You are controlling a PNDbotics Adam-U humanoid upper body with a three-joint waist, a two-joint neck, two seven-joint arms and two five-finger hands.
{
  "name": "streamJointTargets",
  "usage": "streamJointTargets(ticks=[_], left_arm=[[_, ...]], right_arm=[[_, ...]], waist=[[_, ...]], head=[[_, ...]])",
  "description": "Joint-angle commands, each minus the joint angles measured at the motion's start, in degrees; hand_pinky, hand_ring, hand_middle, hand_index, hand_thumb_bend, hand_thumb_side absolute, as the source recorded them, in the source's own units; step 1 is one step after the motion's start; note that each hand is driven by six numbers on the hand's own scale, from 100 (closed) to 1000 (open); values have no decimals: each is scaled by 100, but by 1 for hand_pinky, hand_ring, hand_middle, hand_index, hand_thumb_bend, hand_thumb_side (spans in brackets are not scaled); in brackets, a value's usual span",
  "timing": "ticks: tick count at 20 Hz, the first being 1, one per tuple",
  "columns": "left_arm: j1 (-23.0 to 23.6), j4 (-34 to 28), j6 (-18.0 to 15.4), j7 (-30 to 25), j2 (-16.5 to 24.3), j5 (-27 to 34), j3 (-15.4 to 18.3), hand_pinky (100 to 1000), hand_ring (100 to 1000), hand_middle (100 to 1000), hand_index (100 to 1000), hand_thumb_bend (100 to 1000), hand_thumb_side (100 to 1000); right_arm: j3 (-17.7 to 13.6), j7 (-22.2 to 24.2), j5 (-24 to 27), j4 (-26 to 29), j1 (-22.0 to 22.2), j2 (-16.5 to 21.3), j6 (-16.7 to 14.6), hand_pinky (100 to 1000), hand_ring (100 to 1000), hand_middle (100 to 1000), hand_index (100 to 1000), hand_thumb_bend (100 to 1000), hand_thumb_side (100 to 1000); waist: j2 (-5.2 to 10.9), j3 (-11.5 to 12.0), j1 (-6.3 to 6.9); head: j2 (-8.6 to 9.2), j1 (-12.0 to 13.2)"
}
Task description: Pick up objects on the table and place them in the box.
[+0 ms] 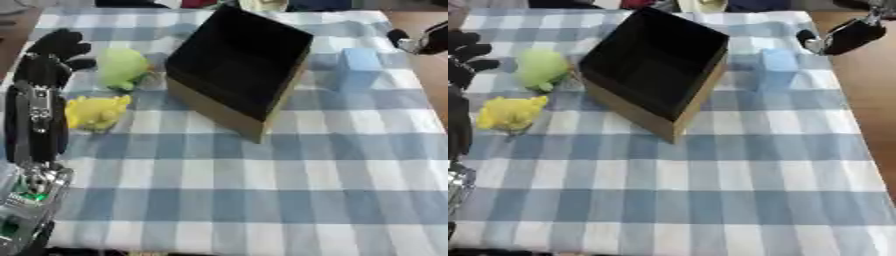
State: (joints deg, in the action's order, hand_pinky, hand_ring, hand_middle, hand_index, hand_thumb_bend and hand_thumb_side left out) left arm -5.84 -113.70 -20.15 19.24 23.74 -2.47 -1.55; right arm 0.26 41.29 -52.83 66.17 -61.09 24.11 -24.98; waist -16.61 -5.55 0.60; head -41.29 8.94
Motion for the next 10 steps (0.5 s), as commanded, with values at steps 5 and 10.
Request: streamJointTargets(ticks=[5, 10], left_arm=[[47, -89, -65, 144, 200, -5, 1, 704, 766, 740, 841, 154, 895], [105, -89, -90, 226, 226, -80, -29, 704, 767, 739, 837, 147, 895]], right_arm=[[108, 314, -64, -161, -208, 182, -420, 964, 1000, 966, 993, 155, 328], [207, 333, -206, -390, -286, 161, -526, 965, 1000, 969, 996, 195, 359]], waist=[[51, 11, 25], [3, 31, 44]], head=[[50, -36], [93, -72]])
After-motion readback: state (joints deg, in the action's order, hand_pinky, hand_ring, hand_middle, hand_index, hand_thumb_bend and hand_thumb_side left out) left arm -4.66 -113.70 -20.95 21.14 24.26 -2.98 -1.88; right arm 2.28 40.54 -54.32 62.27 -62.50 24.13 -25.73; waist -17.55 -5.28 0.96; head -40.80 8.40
